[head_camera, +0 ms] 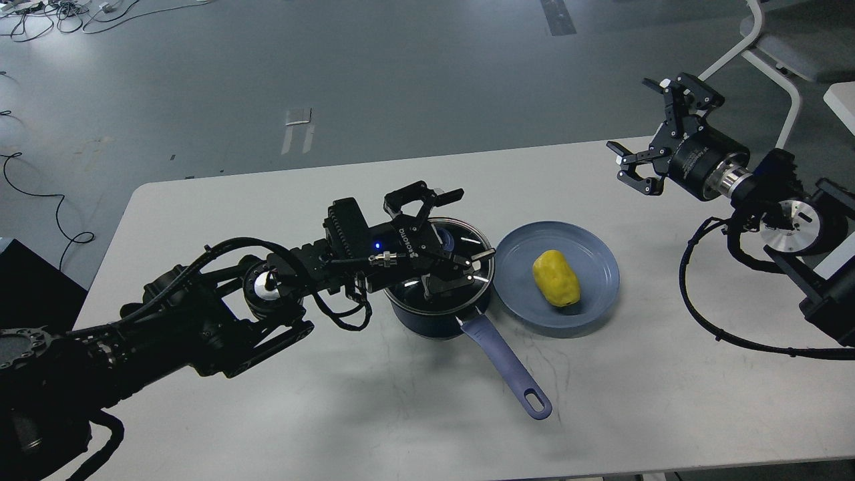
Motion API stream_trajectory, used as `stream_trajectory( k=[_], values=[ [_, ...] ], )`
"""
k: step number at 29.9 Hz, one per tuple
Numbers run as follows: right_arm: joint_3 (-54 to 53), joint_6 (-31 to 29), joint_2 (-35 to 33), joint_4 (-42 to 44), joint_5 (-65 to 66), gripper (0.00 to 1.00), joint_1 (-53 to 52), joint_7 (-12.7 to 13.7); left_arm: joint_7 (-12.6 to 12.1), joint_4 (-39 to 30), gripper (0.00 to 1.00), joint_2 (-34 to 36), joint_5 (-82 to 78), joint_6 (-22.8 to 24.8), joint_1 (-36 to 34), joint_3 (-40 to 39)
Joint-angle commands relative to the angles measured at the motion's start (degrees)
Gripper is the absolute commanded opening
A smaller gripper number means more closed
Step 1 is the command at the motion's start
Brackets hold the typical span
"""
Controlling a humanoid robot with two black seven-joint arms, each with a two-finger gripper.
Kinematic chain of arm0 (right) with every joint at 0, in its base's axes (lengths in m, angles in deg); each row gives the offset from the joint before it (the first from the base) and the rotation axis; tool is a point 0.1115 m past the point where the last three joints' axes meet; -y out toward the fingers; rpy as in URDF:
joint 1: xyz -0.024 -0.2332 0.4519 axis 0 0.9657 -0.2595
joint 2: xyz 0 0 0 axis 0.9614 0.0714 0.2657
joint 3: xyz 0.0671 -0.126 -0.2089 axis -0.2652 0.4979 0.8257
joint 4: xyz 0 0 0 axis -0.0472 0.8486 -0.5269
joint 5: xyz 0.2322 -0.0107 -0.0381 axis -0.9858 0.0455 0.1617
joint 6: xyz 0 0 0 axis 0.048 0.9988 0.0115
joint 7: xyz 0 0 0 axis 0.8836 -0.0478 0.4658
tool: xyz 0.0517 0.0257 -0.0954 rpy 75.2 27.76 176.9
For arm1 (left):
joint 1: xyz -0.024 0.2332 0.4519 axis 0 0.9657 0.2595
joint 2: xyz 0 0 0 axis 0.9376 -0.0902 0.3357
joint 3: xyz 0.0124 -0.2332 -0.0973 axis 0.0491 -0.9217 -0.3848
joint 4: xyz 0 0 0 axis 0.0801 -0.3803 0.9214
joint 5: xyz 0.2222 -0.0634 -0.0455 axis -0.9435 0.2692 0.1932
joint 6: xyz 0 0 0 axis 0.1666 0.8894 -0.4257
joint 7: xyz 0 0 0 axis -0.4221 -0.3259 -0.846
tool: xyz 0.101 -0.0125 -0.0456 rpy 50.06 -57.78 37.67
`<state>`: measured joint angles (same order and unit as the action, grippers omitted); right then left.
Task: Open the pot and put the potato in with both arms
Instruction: 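Lower the left gripper onto the blue lid knob, then close the left gripper on the blue knob of the glass lid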
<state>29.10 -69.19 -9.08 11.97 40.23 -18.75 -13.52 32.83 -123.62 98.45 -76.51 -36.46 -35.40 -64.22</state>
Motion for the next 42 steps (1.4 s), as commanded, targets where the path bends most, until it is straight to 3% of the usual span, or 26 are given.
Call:
stream_trajectory(
  k=[1, 19, 23, 34, 42],
  values=[
    [0.11, 0.00, 0.01, 0.00, 0.00, 1.00, 0.00, -0.09, 0.15, 0.07, 0.98, 0.22, 2.12, 0.00, 0.02, 0.21],
    [0.11, 0.00, -0.07, -0.09, 0.00, 1.00, 0.18, -0.18, 0.94, 0.42, 0.98, 1.19, 6.17, 1.63, 0.37, 2.66],
    [0.11, 0.00, -0.07, 0.00, 0.00, 1.00, 0.26, -0.18, 2.79, 0.42, 0.98, 1.45, 6.52, 1.98, 0.37, 2.75],
    [0.20, 0.00, -0.07, 0.00, 0.00, 1.00, 0.44, -0.26, 2.96, 0.51, 0.98, 2.15, 11.97, 5.67, 0.19, 2.93],
    [0.20, 0.00, -0.07, 0.00, 0.00, 1.00, 0.61, -0.27, 3.32, 0.51, 0.98, 2.33, 11.97, 5.85, 0.46, 3.11]
  ],
)
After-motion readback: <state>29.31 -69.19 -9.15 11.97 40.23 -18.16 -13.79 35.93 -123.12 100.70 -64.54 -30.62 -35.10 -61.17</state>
